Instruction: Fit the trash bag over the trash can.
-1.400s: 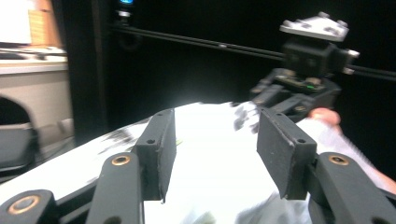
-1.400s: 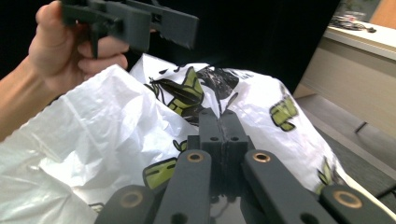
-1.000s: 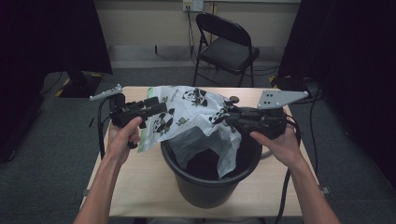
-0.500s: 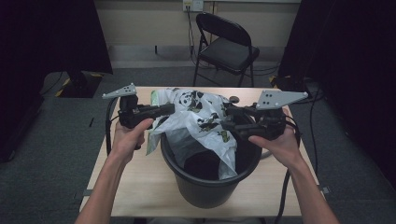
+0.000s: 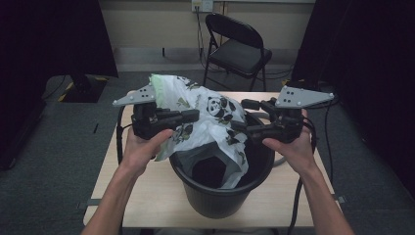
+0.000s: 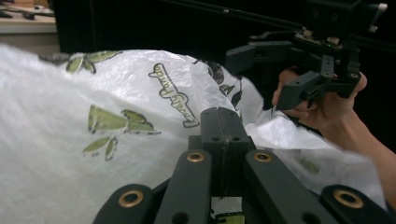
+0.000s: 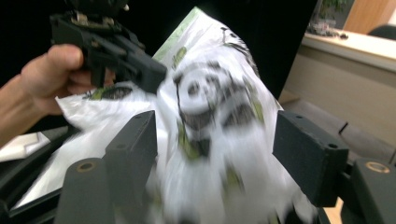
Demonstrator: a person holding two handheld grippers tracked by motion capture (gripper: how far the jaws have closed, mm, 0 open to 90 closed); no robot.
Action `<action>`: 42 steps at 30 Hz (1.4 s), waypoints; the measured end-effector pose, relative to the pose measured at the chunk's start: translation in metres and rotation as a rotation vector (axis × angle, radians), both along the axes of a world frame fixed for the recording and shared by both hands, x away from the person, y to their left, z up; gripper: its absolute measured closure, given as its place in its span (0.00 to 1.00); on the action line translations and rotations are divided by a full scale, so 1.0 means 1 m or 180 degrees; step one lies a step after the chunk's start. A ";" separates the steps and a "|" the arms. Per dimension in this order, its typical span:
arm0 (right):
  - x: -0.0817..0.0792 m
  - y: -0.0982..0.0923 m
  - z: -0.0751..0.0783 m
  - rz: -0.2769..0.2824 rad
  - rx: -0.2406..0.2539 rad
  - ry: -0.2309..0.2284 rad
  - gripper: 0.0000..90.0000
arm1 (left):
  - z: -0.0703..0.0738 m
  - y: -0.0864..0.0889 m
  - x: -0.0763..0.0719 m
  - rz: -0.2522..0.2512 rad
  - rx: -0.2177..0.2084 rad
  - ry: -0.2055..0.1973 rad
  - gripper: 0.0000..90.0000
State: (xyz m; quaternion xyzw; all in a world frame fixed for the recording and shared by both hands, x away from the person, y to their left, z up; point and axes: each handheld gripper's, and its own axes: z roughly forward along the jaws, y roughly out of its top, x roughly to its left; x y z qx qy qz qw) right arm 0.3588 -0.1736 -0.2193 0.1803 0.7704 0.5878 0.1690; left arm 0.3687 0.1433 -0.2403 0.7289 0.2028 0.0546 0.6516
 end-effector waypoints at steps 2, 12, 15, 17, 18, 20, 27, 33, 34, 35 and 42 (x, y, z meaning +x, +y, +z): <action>-0.001 0.004 0.005 -0.0006 0.0027 -0.0041 0.31 | 0.003 -0.008 -0.003 -0.0059 0.0032 -0.0055 1.00; 0.013 0.008 0.002 0.0233 0.0061 0.0210 0.47 | 0.015 -0.018 -0.016 -0.0316 -0.0189 -0.0234 1.00; 0.012 0.010 -0.001 0.0459 -0.0015 0.0223 0.82 | 0.018 -0.015 -0.016 -0.0321 -0.0219 -0.0220 1.00; 0.011 0.012 0.000 0.0501 -0.0046 0.0187 1.00 | 0.017 -0.014 -0.016 -0.0291 -0.0217 -0.0235 1.00; 0.010 0.011 0.000 0.0489 -0.0041 0.0159 1.00 | 0.017 -0.013 -0.016 -0.0280 -0.0225 -0.0230 0.99; 0.008 0.010 0.000 0.0453 -0.0082 0.0113 1.00 | 0.016 -0.011 -0.015 -0.0191 -0.0245 -0.0201 0.82; 0.004 -0.009 -0.002 0.0265 -0.0101 0.0038 1.00 | 0.013 0.024 -0.003 0.0290 -0.0534 -0.0163 0.48; 0.004 -0.015 -0.005 0.0180 -0.0042 0.0020 0.90 | -0.006 0.057 0.020 0.0787 -0.0562 0.0034 0.41; 0.004 -0.015 -0.005 0.0180 -0.0042 0.0020 0.90 | -0.010 0.061 0.023 0.0820 -0.0550 0.0085 0.41; 0.004 -0.014 -0.005 0.0168 -0.0047 0.0024 0.89 | -0.019 0.066 0.029 0.0894 -0.0571 0.0132 0.40; 0.007 -0.008 -0.008 0.0166 -0.0072 0.0048 0.72 | -0.046 0.084 0.051 0.1033 -0.0597 0.0423 0.28</action>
